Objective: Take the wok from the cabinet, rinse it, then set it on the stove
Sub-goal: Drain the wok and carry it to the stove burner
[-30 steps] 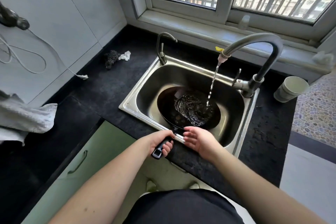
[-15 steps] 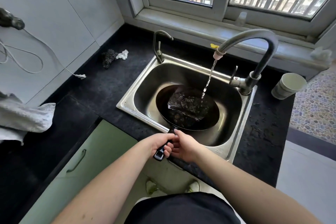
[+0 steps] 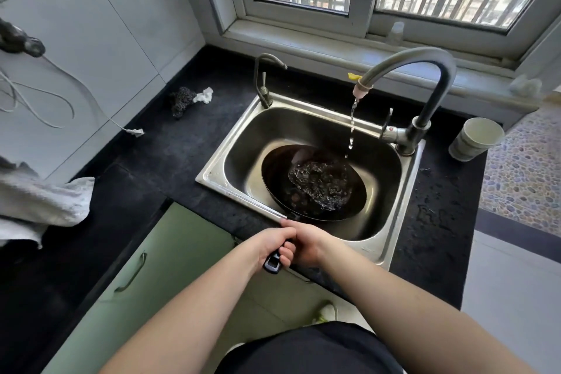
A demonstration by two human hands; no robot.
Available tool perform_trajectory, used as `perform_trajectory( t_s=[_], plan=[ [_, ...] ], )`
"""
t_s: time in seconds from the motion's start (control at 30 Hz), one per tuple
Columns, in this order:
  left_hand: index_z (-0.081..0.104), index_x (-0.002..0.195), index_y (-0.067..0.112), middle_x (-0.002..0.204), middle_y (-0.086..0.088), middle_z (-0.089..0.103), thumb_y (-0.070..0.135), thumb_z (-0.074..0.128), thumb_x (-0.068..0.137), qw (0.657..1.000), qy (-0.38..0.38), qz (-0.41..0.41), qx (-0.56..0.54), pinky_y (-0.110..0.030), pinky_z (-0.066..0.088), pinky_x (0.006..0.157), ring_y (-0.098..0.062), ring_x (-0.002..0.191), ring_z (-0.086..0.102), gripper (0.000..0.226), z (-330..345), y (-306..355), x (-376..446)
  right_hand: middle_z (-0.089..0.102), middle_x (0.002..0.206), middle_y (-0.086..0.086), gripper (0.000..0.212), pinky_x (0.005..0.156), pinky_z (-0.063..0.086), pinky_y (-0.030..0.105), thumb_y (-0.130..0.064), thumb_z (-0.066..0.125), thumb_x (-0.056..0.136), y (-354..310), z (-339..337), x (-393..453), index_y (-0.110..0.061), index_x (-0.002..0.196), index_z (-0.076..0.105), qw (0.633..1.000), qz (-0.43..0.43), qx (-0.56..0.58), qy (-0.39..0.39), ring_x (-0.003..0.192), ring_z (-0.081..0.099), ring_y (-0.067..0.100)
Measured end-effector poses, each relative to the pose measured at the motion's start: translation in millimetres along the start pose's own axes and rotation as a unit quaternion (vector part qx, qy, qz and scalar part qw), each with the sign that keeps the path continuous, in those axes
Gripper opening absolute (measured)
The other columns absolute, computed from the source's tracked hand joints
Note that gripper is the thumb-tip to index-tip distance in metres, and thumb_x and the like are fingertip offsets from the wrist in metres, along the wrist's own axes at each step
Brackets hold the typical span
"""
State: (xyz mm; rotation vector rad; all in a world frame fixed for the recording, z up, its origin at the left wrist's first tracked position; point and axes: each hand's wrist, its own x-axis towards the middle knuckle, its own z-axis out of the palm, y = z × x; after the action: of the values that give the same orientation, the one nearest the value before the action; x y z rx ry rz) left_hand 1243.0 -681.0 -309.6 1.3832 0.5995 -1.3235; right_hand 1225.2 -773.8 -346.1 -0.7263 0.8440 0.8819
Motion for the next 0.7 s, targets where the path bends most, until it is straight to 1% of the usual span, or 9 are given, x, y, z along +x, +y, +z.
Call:
perform_trajectory(
  t_s=[0.07,0.1,0.2,0.3,0.37,0.47,0.57,0.63,0.7],
  plan=[
    [0.033,0.067,0.017,0.038,0.006,0.028,0.022,0.036,0.101,1.0,-0.005,0.017,-0.004,-0.008,0.02,0.028,-0.002,0.024,0.025,0.034,0,-6,-1,0.058,0.063,0.008,0.032,0.04,0.046,0.02,-0.039,0.053,0.096,4,0,0,-0.009,0.09,0.06,1.0,-0.009,0.004,0.006,0.045,0.056,0.017],
    [0.034,0.069,0.018,0.038,0.006,0.028,0.023,0.036,0.101,1.0,-0.011,0.022,-0.013,-0.008,0.02,0.029,-0.002,0.024,0.025,0.033,-1,-10,-2,0.061,0.066,0.007,0.028,0.043,0.047,0.021,-0.038,0.053,0.096,6,0,1,-0.011,0.091,0.06,1.0,-0.018,0.009,0.008,0.049,0.059,0.018],
    [0.035,0.071,0.02,0.037,0.006,0.029,0.027,0.037,0.101,0.998,-0.027,0.02,-0.044,-0.007,0.019,0.029,-0.002,0.023,0.025,0.031,-8,-21,-4,0.06,0.063,0.003,0.028,0.052,0.045,0.025,-0.035,0.05,0.097,14,6,1,-0.014,0.079,0.057,0.999,-0.038,-0.005,0.025,0.059,0.053,0.015],
    [0.037,0.073,0.019,0.038,0.005,0.03,0.029,0.038,0.101,0.998,-0.027,0.035,-0.044,-0.006,0.02,0.03,-0.003,0.023,0.025,0.03,-13,-31,-5,0.063,0.068,-0.001,0.029,0.048,0.043,0.022,-0.033,0.05,0.097,25,11,5,-0.014,0.077,0.06,0.997,-0.065,0.012,0.046,0.058,0.05,0.013],
    [0.039,0.075,0.019,0.039,0.005,0.031,0.028,0.039,0.101,0.998,-0.029,0.046,-0.044,-0.006,0.02,0.03,-0.003,0.024,0.026,0.028,-15,-36,-5,0.063,0.07,-0.002,0.028,0.045,0.042,0.02,-0.034,0.052,0.097,29,12,6,-0.014,0.078,0.06,0.994,-0.084,0.015,0.065,0.052,0.049,0.013],
    [0.04,0.075,0.02,0.041,0.005,0.032,0.027,0.041,0.101,0.996,-0.047,0.051,-0.06,-0.008,0.021,0.03,-0.002,0.026,0.027,0.028,-20,-40,-3,0.056,0.048,-0.003,0.031,0.034,0.036,0.015,-0.038,0.05,0.098,32,17,2,-0.014,0.08,0.059,0.992,-0.09,-0.004,0.093,0.035,0.042,0.011],
    [0.041,0.069,0.02,0.044,0.007,0.036,0.029,0.045,0.1,0.994,-0.08,0.022,-0.071,-0.01,0.027,0.03,0.0,0.029,0.032,0.032,-28,-39,-5,0.055,0.045,-0.003,0.033,0.029,0.034,0.016,-0.039,0.05,0.098,32,23,-2,-0.013,0.08,0.058,0.991,-0.09,0.004,0.099,0.029,0.038,0.009],
    [0.043,0.067,0.019,0.044,0.008,0.038,0.031,0.045,0.099,0.992,-0.104,0.0,-0.065,-0.011,0.034,0.032,0.001,0.029,0.035,0.034,-33,-36,-9,0.056,0.05,-0.002,0.035,0.029,0.035,0.015,-0.042,0.05,0.097,32,27,-3,-0.013,0.079,0.059,0.99,-0.09,0.015,0.107,0.033,0.039,0.009],
    [0.044,0.067,0.019,0.045,0.007,0.038,0.032,0.046,0.098,0.991,-0.121,-0.02,-0.061,-0.013,0.038,0.033,0.0,0.03,0.036,0.034,-36,-34,-10,0.054,0.061,0.001,0.037,0.035,0.039,0.016,-0.046,0.05,0.095,32,28,0,-0.015,0.079,0.061,0.99,-0.09,0.016,0.111,0.048,0.041,0.012]
  ],
)
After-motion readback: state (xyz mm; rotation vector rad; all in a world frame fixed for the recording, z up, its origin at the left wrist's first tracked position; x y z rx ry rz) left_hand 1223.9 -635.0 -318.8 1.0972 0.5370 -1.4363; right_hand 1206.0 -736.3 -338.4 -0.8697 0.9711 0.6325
